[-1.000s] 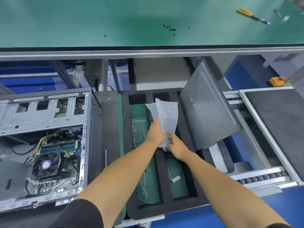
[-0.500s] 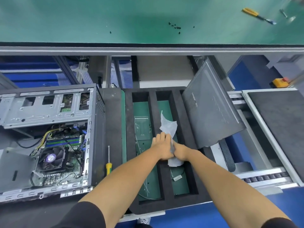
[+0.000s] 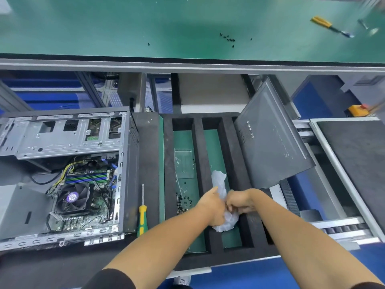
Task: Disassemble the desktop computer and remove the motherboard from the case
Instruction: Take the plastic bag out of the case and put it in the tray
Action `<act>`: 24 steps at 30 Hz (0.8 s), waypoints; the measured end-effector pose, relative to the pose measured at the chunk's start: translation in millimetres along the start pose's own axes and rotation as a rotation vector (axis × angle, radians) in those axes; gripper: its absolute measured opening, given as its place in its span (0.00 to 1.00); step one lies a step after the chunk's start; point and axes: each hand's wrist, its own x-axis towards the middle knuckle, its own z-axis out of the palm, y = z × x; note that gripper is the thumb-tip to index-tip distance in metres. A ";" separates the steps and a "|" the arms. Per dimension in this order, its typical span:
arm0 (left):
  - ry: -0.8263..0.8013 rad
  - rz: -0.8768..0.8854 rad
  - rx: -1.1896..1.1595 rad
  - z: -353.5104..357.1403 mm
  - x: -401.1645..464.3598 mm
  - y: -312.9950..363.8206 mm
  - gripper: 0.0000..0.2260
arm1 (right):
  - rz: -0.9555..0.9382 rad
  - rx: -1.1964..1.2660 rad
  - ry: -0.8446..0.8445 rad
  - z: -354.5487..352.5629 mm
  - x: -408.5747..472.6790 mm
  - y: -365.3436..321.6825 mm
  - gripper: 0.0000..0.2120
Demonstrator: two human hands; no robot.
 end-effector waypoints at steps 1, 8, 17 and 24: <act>-0.047 0.016 0.051 2.9 -0.9 8.9 0.21 | -0.003 0.055 0.043 -3.3 -2.6 0.1 0.15; -0.186 0.068 0.118 12.5 -8.9 31.5 0.24 | -0.149 -0.535 0.266 9.5 2.1 -17.2 0.29; 0.001 0.221 0.060 18.4 -31.5 23.0 0.21 | 0.021 -0.921 0.143 31.2 7.8 0.8 0.18; 0.081 0.104 0.003 11.9 -36.4 13.2 0.24 | -0.031 -0.687 0.183 23.4 -8.8 -19.7 0.19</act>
